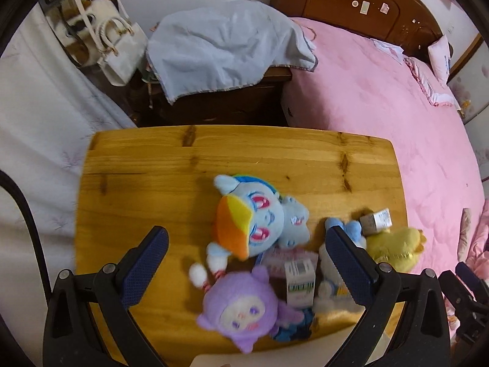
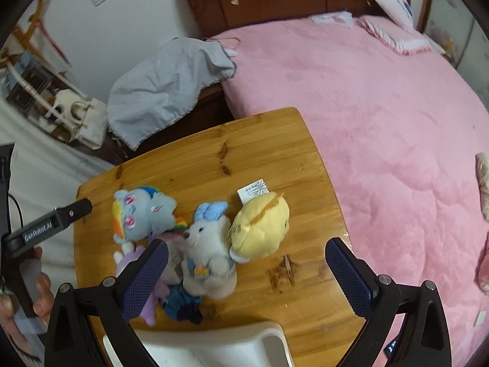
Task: Organize objects
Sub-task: 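Grasp the blue pony plush with the left gripper while the right grasps the yellow duck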
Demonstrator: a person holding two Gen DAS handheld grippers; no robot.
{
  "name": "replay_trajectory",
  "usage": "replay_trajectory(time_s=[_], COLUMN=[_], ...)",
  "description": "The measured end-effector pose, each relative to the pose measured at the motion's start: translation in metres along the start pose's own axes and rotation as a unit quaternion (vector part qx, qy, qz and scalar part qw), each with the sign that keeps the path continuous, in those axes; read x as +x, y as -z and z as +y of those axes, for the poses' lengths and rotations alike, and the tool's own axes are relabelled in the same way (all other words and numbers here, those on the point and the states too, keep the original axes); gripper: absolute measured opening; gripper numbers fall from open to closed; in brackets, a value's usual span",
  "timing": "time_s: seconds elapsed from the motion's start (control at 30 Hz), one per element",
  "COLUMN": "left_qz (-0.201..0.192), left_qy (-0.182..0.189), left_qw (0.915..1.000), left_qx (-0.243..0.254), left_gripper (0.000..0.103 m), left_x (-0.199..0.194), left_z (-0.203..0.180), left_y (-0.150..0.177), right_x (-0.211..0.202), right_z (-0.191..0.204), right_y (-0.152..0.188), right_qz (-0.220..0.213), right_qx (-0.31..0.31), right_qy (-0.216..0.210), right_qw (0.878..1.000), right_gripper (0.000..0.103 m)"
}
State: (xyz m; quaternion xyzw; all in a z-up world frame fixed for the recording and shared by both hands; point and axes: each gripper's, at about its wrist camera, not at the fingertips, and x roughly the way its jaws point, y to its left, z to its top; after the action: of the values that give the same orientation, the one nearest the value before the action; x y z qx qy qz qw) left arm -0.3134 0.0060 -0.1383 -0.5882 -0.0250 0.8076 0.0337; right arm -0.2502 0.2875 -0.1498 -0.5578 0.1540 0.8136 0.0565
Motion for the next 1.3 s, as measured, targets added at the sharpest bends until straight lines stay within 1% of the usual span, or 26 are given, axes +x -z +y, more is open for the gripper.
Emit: replay_trajectory(time_s=[0.13,0.27,0.37,0.43,0.53,0.6,0.73,0.87,0.93,0.97,1.0,1.07,1.1,1.13,1.17,1.3], left_qz=[0.025,0.052,0.060,0.069,0.084,0.097,0.121,0.125,0.126,0.125,0.124,0.121,0.119,0.115,0.114,0.101], left_qy=[0.012,0.030,0.039,0.045,0.051,0.057,0.084,0.096,0.100,0.102,0.104,0.115,0.117,0.121,0.119,0.112], left_qw=[0.9993,0.9949,0.9918,0.9902,0.9885,0.9866,0.9773,0.9723,0.9709,0.9704,0.9700,0.9683,0.9682,0.9682,0.9688,0.9711], left_qx=[-0.025,-0.081,-0.106,-0.112,-0.115,-0.119,-0.153,-0.173,-0.178,-0.180,-0.182,-0.186,-0.186,-0.186,-0.185,-0.185], left_gripper=[0.102,0.102,0.102,0.102,0.102,0.102,0.102,0.102,0.102,0.102,0.101,0.093,0.090,0.084,0.080,0.076], left_x=[0.038,0.074,0.090,0.099,0.110,0.116,0.125,0.128,0.128,0.129,0.130,0.128,0.127,0.125,0.123,0.113], left_z=[0.007,0.021,0.026,0.025,0.023,0.023,0.028,0.031,0.031,0.031,0.032,0.032,0.031,0.030,0.029,0.028], left_y=[-0.008,-0.009,-0.007,-0.004,-0.001,0.002,0.009,0.014,0.015,0.015,0.015,0.016,0.014,0.014,0.013,0.013], right_x=[0.029,0.057,0.071,0.081,0.092,0.098,0.106,0.114,0.118,0.120,0.122,0.124,0.123,0.123,0.122,0.118], right_z=[-0.008,-0.021,-0.025,-0.025,-0.025,-0.025,-0.027,-0.030,-0.029,-0.029,-0.029,-0.031,-0.032,-0.033,-0.035,-0.038], right_y=[-0.009,-0.012,-0.009,-0.010,-0.009,-0.008,-0.008,-0.006,-0.005,-0.004,-0.003,-0.001,0.000,0.000,0.000,0.002], right_qz=[0.013,0.026,0.040,0.050,0.064,0.073,0.084,0.094,0.100,0.103,0.106,0.107,0.106,0.105,0.105,0.101], right_qx=[0.038,0.079,0.098,0.102,0.104,0.104,0.108,0.114,0.114,0.113,0.112,0.111,0.111,0.112,0.113,0.121], right_qy=[-0.008,-0.016,-0.029,-0.034,-0.038,-0.043,-0.043,-0.044,-0.041,-0.037,-0.034,-0.030,-0.029,-0.030,-0.033,-0.040], right_qw=[0.999,0.996,0.994,0.993,0.992,0.991,0.990,0.988,0.988,0.988,0.987,0.988,0.988,0.988,0.987,0.987], right_gripper=[0.103,0.103,0.101,0.098,0.088,0.077,0.076,0.075,0.073,0.069,0.067,0.063,0.061,0.060,0.059,0.057])
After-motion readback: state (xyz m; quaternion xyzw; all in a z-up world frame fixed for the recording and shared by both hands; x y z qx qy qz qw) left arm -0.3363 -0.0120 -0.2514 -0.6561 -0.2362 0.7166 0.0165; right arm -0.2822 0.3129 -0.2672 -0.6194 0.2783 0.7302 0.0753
